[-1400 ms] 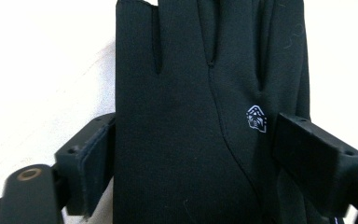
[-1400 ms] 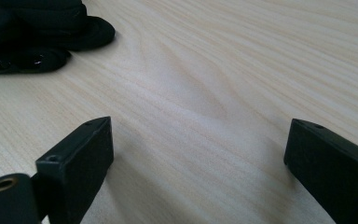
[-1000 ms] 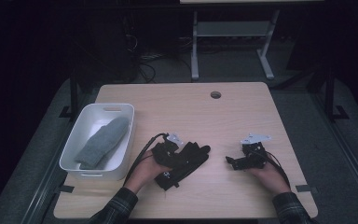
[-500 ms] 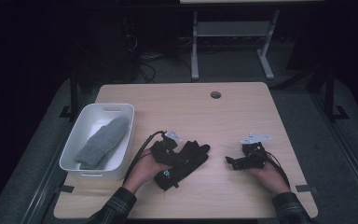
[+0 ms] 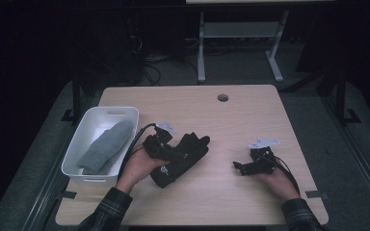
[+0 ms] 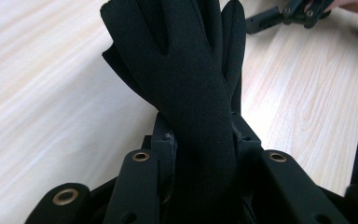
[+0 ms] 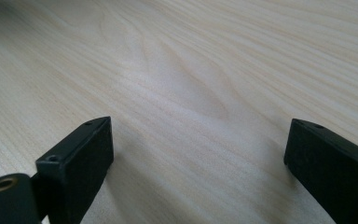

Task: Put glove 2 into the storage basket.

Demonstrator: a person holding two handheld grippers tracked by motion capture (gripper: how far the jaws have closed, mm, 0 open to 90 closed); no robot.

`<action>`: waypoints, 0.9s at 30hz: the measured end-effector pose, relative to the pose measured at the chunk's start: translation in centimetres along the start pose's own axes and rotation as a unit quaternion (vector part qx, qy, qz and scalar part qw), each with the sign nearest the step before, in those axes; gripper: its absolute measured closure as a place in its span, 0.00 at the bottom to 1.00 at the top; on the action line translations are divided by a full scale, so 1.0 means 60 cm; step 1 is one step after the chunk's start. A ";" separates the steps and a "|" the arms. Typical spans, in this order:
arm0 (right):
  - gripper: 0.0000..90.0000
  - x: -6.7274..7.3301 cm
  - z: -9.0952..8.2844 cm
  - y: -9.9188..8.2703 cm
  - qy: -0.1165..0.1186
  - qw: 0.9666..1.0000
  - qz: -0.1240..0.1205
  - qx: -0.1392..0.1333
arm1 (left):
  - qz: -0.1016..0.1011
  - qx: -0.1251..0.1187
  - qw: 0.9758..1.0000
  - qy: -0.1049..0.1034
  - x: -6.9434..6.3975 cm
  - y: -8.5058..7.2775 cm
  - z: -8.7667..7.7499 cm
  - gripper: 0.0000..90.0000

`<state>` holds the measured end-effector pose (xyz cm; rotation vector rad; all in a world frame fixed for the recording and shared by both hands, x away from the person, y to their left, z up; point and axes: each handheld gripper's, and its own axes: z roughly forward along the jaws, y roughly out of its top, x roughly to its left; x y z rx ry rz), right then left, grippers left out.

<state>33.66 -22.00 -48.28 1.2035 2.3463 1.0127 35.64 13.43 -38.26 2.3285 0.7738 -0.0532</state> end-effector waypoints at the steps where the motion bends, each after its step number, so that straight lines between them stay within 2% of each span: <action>1: 0.09 0.000 0.000 0.000 0.000 1.000 -0.001 -0.001 | -0.001 0.000 1.000 0.002 0.003 0.002 -0.008 0.76; 12: 0.09 0.000 0.000 0.000 0.000 1.000 -0.001 0.000 | -0.018 -0.012 1.000 0.022 0.031 0.011 -0.090 0.76; 18: 0.09 0.000 0.000 0.000 0.000 1.000 -0.001 0.000 | -0.026 -0.010 0.999 0.047 0.050 0.004 -0.141 0.76; 23: 0.09 0.000 0.000 0.000 0.000 1.000 -0.001 -0.001 | -0.041 -0.017 0.996 0.071 0.073 -0.014 -0.186 0.76; 27: 0.09 0.000 0.000 0.000 0.000 1.000 -0.001 0.000 | -0.066 -0.027 0.993 0.094 0.097 -0.036 -0.221 0.76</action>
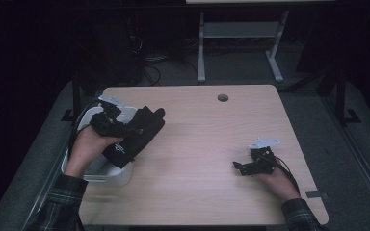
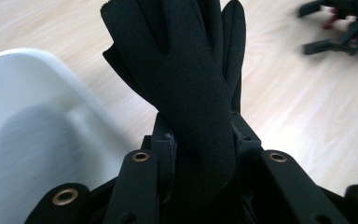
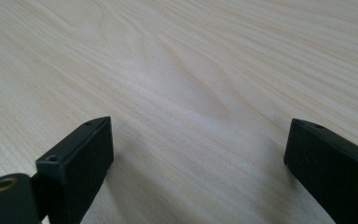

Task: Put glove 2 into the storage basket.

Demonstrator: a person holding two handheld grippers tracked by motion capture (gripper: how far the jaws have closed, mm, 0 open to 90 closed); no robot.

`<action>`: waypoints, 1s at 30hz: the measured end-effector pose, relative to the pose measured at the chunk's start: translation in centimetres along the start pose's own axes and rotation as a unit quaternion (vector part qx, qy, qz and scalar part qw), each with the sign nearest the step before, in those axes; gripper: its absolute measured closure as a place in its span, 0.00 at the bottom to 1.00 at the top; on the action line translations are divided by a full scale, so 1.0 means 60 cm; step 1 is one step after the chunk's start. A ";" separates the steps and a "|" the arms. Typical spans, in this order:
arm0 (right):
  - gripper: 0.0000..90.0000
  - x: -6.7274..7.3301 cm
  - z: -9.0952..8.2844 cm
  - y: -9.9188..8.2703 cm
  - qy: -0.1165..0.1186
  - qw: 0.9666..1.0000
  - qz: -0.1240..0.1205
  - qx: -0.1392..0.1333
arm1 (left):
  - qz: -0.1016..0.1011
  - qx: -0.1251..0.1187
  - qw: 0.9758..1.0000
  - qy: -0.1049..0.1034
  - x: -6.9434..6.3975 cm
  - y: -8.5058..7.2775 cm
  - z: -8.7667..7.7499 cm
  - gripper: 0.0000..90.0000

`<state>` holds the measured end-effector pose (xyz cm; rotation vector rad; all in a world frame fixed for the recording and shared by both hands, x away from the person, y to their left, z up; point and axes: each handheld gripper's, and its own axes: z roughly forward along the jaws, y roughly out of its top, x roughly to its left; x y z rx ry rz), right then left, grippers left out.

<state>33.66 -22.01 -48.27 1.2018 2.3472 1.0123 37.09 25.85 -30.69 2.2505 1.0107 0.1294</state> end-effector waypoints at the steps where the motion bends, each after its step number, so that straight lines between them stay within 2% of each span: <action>1: 0.09 0.000 0.000 0.000 0.000 1.000 -0.001 0.000 | -0.006 -0.001 1.000 0.007 0.009 -0.005 -0.006 0.76; 4: 0.09 0.000 0.000 0.000 0.000 1.000 0.000 0.000 | -0.029 -0.003 0.999 0.021 0.037 -0.021 -0.022 0.76; 8: 0.09 0.000 0.000 0.000 0.000 1.000 0.000 0.000 | -0.060 -0.007 0.997 0.039 0.074 -0.047 -0.038 0.76; 12: 0.09 0.000 0.000 0.000 0.000 1.000 0.000 0.001 | -0.090 -0.007 0.995 0.040 0.104 -0.074 -0.044 0.76; 18: 0.09 0.000 0.000 0.000 0.000 1.000 0.000 0.001 | -0.117 0.002 0.993 0.030 0.133 -0.099 -0.023 0.76; 21: 0.09 0.000 0.000 0.000 0.000 1.000 0.000 0.001 | -0.123 0.006 0.992 0.028 0.145 -0.107 -0.008 0.75; 24: 0.09 0.000 0.000 0.000 0.000 1.000 0.000 0.001 | -0.118 0.012 0.992 0.040 0.157 -0.117 0.006 0.70; 26: 0.09 0.000 0.000 0.000 0.000 1.000 0.000 0.001 | -0.108 0.013 0.992 0.057 0.160 -0.121 0.011 0.62; 28: 0.09 0.000 0.000 0.000 0.000 1.000 -0.001 0.000 | -0.104 0.010 0.993 0.064 0.162 -0.123 0.013 0.52; 30: 0.09 0.000 0.000 0.000 0.000 1.000 0.001 0.001 | -0.097 0.005 0.992 0.078 0.161 -0.122 0.011 0.39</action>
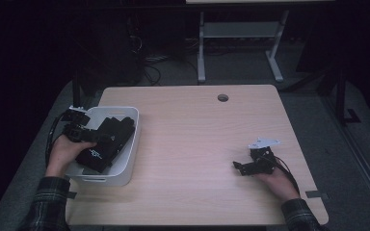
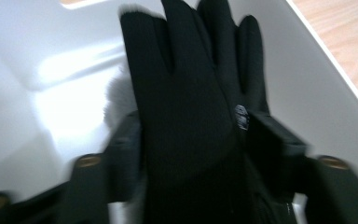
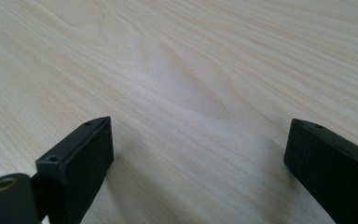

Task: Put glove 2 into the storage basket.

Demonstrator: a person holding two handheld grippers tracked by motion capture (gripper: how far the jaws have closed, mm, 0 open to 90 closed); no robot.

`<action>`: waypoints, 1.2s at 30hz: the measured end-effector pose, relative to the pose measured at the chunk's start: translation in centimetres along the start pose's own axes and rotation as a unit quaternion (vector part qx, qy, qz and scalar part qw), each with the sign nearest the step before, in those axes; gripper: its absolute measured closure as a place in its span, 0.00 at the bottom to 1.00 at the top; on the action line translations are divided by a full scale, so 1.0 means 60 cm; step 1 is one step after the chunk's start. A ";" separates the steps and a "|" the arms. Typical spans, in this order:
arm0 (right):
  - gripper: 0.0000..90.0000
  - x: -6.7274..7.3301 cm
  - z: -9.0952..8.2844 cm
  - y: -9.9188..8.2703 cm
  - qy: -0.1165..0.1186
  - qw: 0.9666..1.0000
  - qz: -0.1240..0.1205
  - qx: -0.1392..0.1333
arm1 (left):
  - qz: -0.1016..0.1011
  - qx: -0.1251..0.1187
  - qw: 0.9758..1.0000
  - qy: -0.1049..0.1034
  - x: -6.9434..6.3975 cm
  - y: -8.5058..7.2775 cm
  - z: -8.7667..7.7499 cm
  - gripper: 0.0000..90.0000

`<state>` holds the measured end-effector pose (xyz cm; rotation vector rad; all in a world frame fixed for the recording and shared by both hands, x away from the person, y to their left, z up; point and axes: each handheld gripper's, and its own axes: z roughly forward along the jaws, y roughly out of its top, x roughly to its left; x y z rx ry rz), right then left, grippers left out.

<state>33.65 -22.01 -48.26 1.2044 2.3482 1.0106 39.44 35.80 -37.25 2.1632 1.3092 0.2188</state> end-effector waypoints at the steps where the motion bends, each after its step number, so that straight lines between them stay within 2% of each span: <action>1: 0.09 0.000 0.000 0.000 0.000 1.000 -0.001 0.000 | 0.001 -0.005 1.000 0.004 0.000 0.001 -0.001 0.34; 3: 0.09 0.000 0.000 0.000 0.000 1.000 -0.001 0.000 | -0.001 -0.016 1.000 0.010 0.000 0.002 -0.006 0.27; 8: 0.09 0.000 0.000 0.000 0.000 1.000 -0.001 0.000 | 0.003 -0.035 0.999 0.018 -0.007 0.006 -0.020 0.19; 14: 0.09 -0.001 0.000 -0.001 0.000 1.000 -0.003 -0.001 | 0.003 -0.064 0.998 -0.003 -0.023 0.013 -0.033 0.17; 20: 0.09 -0.001 0.000 -0.001 0.000 1.000 -0.003 -0.002 | 0.023 -0.075 0.997 -0.021 -0.059 0.029 -0.026 0.17; 26: 0.09 -0.001 0.000 -0.001 0.000 1.000 -0.003 -0.002 | 0.034 -0.095 0.994 -0.048 -0.098 0.045 -0.014 0.17; 36: 0.09 -0.001 0.000 -0.001 0.000 1.000 -0.003 -0.002 | 0.067 -0.105 0.989 -0.083 -0.172 0.061 0.013 0.17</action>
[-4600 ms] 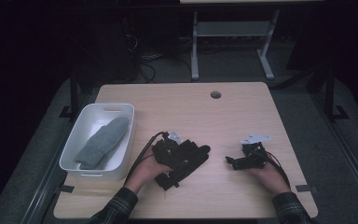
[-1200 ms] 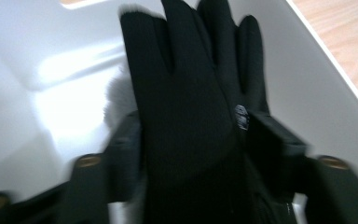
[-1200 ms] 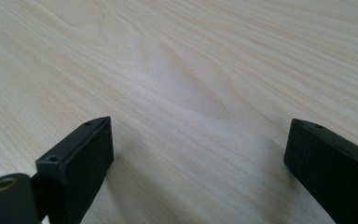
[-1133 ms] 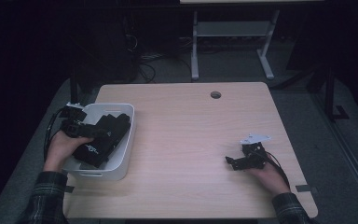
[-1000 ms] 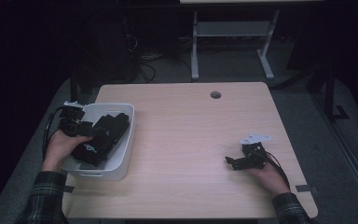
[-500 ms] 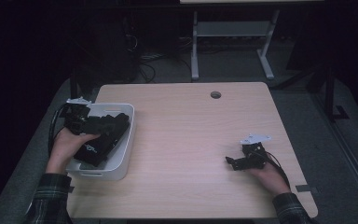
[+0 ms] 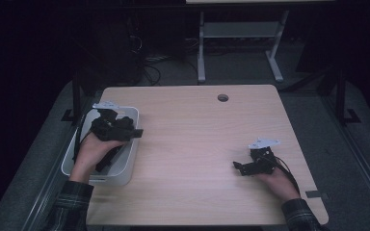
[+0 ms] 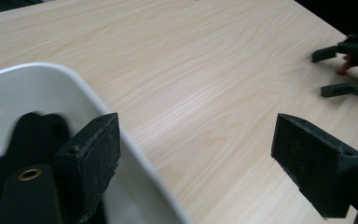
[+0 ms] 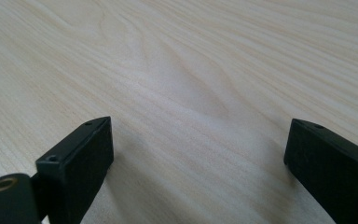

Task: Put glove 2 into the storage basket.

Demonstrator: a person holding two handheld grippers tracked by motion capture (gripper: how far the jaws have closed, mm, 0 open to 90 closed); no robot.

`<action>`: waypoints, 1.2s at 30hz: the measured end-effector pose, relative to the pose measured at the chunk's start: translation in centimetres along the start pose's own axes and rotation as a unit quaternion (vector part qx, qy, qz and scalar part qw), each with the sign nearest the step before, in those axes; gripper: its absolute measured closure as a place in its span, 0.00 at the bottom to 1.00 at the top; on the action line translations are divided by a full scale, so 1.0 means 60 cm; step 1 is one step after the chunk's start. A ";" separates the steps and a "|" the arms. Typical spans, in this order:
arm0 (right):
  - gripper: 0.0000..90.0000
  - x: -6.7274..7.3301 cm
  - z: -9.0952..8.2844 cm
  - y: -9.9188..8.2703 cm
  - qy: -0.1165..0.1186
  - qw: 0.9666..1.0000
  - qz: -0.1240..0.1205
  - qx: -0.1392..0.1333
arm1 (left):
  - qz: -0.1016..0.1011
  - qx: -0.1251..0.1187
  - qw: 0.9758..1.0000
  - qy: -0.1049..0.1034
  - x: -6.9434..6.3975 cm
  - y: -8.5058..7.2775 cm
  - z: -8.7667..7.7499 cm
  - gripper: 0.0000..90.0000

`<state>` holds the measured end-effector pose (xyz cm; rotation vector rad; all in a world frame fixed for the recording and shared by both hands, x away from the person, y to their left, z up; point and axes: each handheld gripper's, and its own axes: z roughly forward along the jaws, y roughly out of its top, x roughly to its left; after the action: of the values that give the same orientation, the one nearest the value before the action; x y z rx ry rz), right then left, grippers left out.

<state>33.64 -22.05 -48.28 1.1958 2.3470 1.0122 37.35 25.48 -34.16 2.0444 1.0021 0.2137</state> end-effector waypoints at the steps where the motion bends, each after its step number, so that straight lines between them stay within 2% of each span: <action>1: 0.09 0.000 0.000 0.000 0.000 1.000 0.001 0.001 | 0.003 -0.001 1.000 -0.003 -0.006 0.001 0.003 0.17; 8: 0.09 0.001 0.000 0.000 0.000 1.000 0.003 0.001 | 0.017 -0.004 1.000 -0.020 -0.048 -0.002 0.034 0.17; 12: 0.09 0.000 0.000 0.000 0.000 1.000 0.000 0.000 | 0.025 0.002 0.999 -0.028 -0.070 -0.007 0.054 0.17; 17: 0.09 0.000 0.000 0.000 0.000 1.000 0.000 0.001 | 0.036 0.005 0.999 -0.029 -0.094 -0.018 0.082 0.17; 24: 0.09 0.000 0.000 0.000 0.000 1.000 -0.001 0.001 | 0.042 0.010 0.998 -0.039 -0.127 -0.037 0.126 0.17; 32: 0.09 0.000 0.000 0.000 0.000 1.000 0.000 0.001 | 0.067 0.032 0.996 -0.047 -0.158 -0.058 0.174 0.17; 36: 0.09 0.000 0.000 0.000 0.001 1.000 -0.001 0.000 | 0.089 0.047 0.994 -0.039 -0.168 -0.073 0.200 0.17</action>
<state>33.64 -22.06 -48.28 1.1945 2.3488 1.0119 33.70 12.43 -43.19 2.2124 0.7964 0.1802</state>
